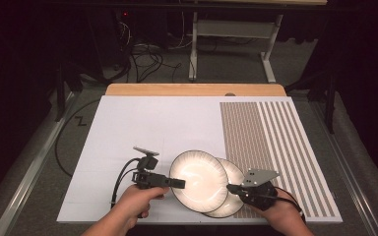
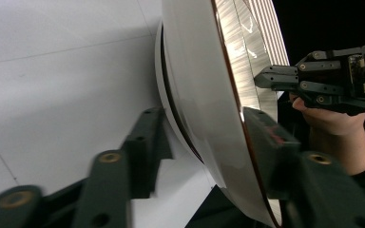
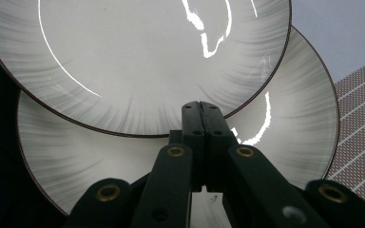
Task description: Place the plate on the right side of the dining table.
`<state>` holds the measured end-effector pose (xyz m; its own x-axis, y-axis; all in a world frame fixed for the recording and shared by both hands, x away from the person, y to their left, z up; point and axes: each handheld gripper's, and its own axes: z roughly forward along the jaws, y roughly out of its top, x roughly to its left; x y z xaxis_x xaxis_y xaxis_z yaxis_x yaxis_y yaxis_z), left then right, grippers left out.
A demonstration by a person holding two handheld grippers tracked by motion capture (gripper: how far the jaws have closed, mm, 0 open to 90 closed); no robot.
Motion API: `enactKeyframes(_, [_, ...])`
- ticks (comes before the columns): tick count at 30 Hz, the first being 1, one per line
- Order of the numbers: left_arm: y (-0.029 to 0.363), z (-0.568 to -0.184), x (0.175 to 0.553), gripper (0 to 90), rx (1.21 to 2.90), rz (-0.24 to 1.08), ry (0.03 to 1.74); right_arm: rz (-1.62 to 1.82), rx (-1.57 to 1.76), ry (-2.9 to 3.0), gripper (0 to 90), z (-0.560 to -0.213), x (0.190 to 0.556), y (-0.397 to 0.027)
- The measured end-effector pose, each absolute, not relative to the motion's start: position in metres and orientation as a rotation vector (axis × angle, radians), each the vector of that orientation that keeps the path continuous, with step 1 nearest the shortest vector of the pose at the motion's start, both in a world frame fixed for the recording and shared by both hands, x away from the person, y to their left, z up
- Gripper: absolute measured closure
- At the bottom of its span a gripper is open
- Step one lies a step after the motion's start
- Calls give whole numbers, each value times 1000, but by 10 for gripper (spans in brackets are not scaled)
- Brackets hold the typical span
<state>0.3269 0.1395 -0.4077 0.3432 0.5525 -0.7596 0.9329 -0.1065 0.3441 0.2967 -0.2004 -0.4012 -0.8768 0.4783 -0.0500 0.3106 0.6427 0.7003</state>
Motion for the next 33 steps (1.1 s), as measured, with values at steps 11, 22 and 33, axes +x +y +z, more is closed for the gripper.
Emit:
enactKeyframes(11, [135,-403,326,666,1814,-527,1335,1052,647,2630,900,-401,296,-201])
enactKeyframes(22, [131,-400,323,712,1832,-458,1362,1067,644,2620,900,-399,294,-203])
enactKeyframes(33, [133,-402,318,750,1773,-442,1361,1189,652,2552,896,-388,293,-212])
